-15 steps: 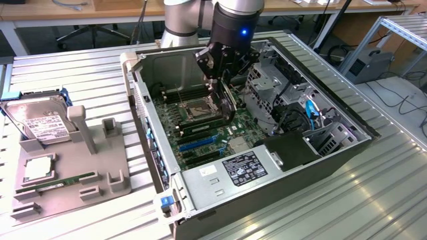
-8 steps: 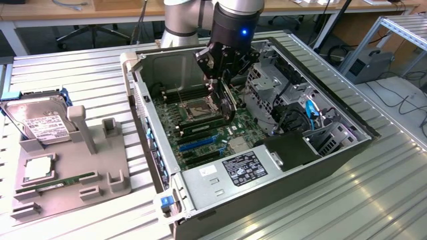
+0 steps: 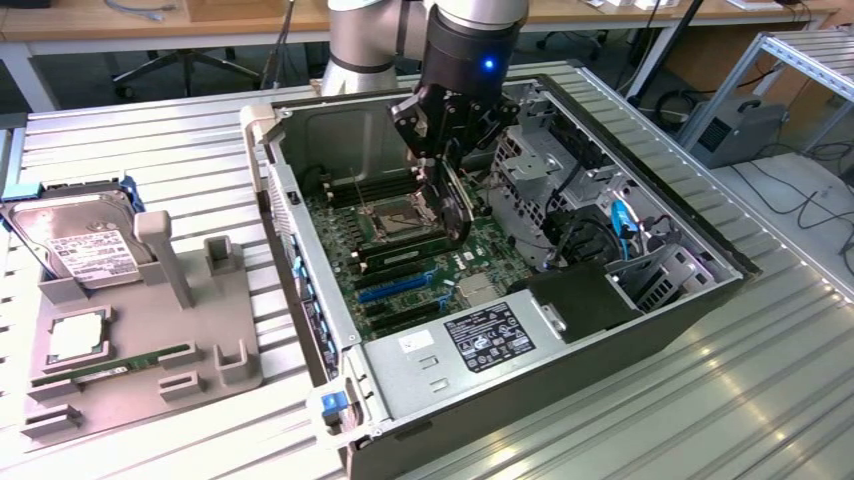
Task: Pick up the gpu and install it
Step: 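Insert the gpu into the slot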
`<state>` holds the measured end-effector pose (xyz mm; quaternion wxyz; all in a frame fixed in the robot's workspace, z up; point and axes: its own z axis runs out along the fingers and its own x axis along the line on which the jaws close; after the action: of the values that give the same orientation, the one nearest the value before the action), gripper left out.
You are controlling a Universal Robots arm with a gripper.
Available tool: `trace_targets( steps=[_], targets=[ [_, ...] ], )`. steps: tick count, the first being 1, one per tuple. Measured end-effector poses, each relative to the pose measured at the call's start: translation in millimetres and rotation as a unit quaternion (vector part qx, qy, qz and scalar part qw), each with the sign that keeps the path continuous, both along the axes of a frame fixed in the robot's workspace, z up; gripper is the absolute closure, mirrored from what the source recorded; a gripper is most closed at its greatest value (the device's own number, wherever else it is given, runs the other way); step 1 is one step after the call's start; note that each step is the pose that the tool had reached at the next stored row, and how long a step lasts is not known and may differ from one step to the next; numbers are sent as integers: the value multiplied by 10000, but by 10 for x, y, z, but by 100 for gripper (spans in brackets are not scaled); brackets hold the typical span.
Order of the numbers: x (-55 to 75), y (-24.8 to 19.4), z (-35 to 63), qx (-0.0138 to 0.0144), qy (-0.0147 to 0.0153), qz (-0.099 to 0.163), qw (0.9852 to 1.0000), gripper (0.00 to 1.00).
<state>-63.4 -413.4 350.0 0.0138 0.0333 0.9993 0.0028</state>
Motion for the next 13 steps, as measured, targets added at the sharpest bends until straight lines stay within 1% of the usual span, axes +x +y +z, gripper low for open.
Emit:
trace_targets(
  steps=[13],
  targets=[
    [0,0,0,0,0,204,9998,73]
  ],
)
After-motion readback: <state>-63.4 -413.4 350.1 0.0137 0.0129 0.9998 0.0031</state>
